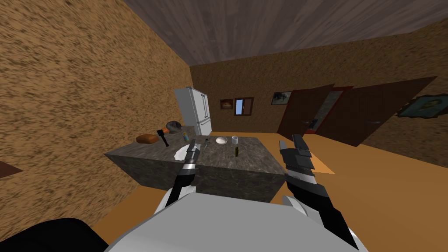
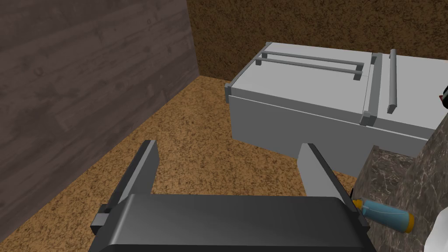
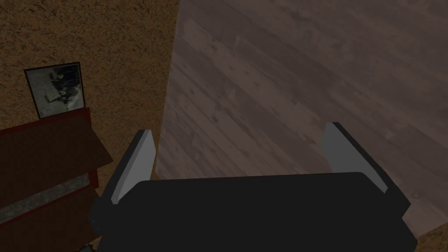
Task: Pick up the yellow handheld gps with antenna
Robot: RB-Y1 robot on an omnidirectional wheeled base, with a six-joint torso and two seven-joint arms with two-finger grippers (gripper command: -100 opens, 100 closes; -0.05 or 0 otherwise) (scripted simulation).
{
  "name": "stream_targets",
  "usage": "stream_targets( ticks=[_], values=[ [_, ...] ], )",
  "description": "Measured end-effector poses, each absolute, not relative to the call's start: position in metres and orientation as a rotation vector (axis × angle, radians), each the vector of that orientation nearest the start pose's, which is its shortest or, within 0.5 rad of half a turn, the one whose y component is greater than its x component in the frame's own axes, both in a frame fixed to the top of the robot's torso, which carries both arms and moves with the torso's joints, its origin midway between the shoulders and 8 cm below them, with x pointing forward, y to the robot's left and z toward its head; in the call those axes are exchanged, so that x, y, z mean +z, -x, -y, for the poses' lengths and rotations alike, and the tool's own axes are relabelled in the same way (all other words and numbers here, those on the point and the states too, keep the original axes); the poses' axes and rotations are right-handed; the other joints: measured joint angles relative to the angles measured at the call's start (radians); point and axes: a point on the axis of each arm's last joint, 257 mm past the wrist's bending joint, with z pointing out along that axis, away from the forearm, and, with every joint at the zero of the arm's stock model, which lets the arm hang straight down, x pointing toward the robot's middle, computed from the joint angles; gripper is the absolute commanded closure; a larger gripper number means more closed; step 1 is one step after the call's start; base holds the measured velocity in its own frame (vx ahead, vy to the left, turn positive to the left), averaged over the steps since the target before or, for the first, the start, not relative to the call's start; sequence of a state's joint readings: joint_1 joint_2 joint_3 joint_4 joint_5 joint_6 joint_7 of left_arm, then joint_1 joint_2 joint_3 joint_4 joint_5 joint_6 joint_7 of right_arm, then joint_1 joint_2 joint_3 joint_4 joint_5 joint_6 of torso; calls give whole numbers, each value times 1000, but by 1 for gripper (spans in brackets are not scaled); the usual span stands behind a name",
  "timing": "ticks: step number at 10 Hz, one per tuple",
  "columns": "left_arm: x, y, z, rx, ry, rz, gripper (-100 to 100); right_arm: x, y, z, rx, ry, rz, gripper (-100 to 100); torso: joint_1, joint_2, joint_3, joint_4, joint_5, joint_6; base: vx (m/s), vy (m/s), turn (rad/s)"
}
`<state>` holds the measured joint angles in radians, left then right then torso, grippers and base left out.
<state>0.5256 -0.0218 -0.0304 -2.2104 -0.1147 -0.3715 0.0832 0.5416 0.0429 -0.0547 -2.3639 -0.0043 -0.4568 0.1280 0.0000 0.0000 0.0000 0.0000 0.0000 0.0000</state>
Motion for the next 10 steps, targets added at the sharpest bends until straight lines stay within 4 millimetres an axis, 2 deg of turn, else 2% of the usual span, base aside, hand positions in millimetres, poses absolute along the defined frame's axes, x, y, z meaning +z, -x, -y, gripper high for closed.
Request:
stream_targets(
  ticks=[4, 10],
  values=[
    [-44, -375, -269, -1268, 823, -788, 0, 25, -340, 296, 1075, -583, -711, -100, 3, -1, 0, 0, 1, 0, 6, 45, 21],
    [-44, -375, -269, -1268, 823, -788, 0, -17, -370, 292, 950, -527, -899, -100, 5, -1, -1, 0, 1, 0, 9, 72, 33]
  ],
)
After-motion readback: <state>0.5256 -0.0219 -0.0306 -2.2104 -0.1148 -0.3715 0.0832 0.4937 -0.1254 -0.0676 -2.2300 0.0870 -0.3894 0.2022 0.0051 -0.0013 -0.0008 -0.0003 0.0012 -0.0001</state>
